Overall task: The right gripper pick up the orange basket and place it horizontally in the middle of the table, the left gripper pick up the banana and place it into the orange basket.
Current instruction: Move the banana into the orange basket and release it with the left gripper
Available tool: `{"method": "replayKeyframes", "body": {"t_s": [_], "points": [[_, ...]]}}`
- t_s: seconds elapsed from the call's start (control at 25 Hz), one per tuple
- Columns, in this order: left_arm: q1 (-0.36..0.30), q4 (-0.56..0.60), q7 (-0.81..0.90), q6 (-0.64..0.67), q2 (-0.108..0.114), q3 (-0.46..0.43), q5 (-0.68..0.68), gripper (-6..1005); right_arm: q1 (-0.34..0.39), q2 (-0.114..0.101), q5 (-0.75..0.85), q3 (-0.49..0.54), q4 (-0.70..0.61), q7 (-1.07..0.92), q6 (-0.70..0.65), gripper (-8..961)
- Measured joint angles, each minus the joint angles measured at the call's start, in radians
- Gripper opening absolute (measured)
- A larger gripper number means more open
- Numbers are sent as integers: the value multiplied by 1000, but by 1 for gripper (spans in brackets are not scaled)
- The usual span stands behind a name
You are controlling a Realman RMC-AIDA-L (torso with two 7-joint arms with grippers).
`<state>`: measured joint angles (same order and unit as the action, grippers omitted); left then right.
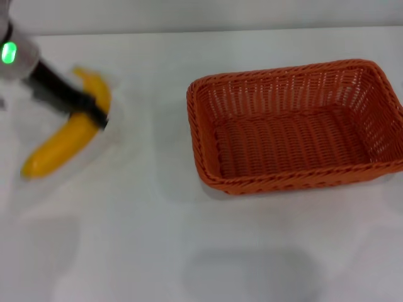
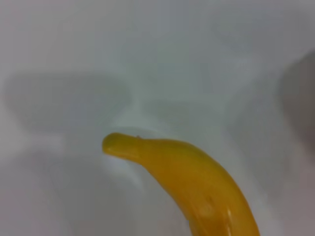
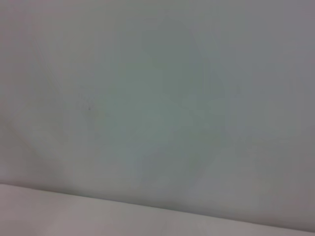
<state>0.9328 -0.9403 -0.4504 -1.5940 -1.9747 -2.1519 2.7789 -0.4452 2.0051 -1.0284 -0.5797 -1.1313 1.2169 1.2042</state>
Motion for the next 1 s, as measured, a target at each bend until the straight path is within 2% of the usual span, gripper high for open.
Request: {"method": "replayKeyframes", "body": {"t_s": [0.2,0.32,0.4,0.48,0.72,0.8,0.88,1.0], "points": [[175,-37,-37,-94,24,0,-11,502,-4,-2,-2,-2,-5,1,2,763],[266,-31,-63,-114,23,4,-11,502,-8,-1,-11,-2,-7,5,2,763],[309,-22,-82,-116,8,9,-12,502,-6,0,-34,-3,-5,15,-1,763],[346,-9,-104,-112,-16,10,-12,502,-4,0,-45,-3,-3,18,-1,763],[388,-4,-141,-57,-94,60,-21,503,9,0,-73,1,3,28,-2,763],[391,0,-140,-37,-103,105,-59,503,13,1,-81,3,10,35,-2,763],[390,4,-132,-4,-103,192,-130,502,13,2,-97,6,31,45,-3,763],[389,2,-130,43,-104,270,-196,502,15,1,-113,9,54,59,-4,763]]}}
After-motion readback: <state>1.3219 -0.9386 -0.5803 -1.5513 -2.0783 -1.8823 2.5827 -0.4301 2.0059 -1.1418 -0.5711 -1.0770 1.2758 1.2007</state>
